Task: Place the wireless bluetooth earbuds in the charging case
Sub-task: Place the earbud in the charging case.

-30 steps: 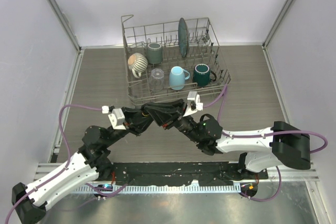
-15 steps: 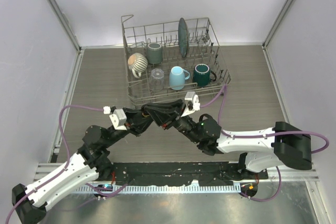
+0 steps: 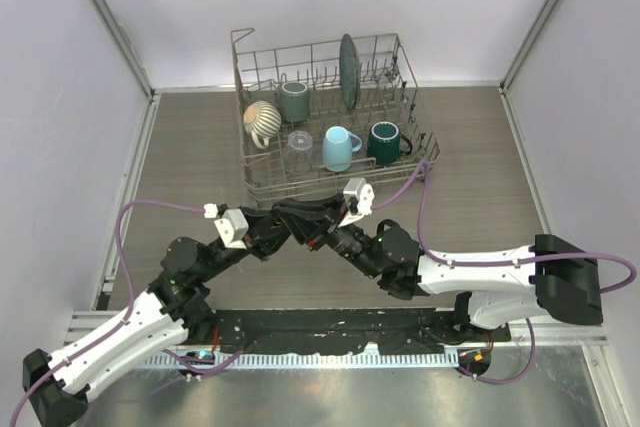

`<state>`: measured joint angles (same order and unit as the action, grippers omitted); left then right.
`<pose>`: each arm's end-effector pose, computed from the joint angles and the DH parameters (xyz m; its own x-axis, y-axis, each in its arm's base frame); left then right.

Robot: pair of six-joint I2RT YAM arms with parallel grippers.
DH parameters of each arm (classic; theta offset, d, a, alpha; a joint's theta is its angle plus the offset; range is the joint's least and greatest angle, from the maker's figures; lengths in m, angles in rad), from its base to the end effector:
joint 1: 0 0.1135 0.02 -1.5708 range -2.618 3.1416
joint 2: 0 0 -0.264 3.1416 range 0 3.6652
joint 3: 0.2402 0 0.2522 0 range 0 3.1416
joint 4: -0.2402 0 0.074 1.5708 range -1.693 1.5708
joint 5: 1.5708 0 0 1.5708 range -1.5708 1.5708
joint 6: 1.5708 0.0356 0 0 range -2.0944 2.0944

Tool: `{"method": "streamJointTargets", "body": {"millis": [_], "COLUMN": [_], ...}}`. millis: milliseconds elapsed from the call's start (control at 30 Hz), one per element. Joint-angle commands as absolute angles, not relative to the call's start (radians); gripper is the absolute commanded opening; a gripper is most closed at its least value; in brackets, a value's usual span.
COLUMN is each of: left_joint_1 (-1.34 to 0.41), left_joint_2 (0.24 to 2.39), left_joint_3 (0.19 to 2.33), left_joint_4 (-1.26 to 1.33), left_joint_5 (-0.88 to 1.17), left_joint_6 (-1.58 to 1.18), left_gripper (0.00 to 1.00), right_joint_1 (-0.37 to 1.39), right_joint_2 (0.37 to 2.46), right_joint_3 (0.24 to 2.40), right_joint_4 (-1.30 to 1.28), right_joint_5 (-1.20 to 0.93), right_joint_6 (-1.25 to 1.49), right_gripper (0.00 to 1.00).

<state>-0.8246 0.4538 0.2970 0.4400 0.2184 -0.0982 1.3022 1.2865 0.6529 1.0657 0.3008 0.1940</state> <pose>0.0883 -0.1069 0.2806 0.1047 -0.2542 -0.9615 0.8725 0.4874 -0.0339 0.0837 0.2642 0.3155 -0.0547 0.4951 -0.8671 -0.8549 0.4254 0.2968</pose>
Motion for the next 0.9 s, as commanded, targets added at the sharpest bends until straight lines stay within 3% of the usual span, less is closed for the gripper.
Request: {"method": "streamJointTargets", "body": {"millis": [0, 633, 867], "left_joint_1": [-0.825, -0.825, -0.825], "left_joint_2": [0.431, 0.407, 0.391], "left_joint_3": [0.360, 0.359, 0.356], "left_joint_4": [0.534, 0.534, 0.534], "left_joint_5": [0.198, 0.186, 0.173], "left_joint_6": [-0.072, -0.084, -0.086], "left_gripper": [0.00, 0.00, 0.00], "right_joint_1": [1.327, 1.336, 1.341], "right_joint_2": [1.276, 1.246, 1.230], "right_joint_3": [0.673, 0.699, 0.759], "right_joint_4": [0.950, 0.890, 0.718], "right_joint_5": [0.357, 0.370, 0.428], "right_joint_6": [0.140, 0.150, 0.132], "right_gripper": [0.01, 0.01, 0.02]}}
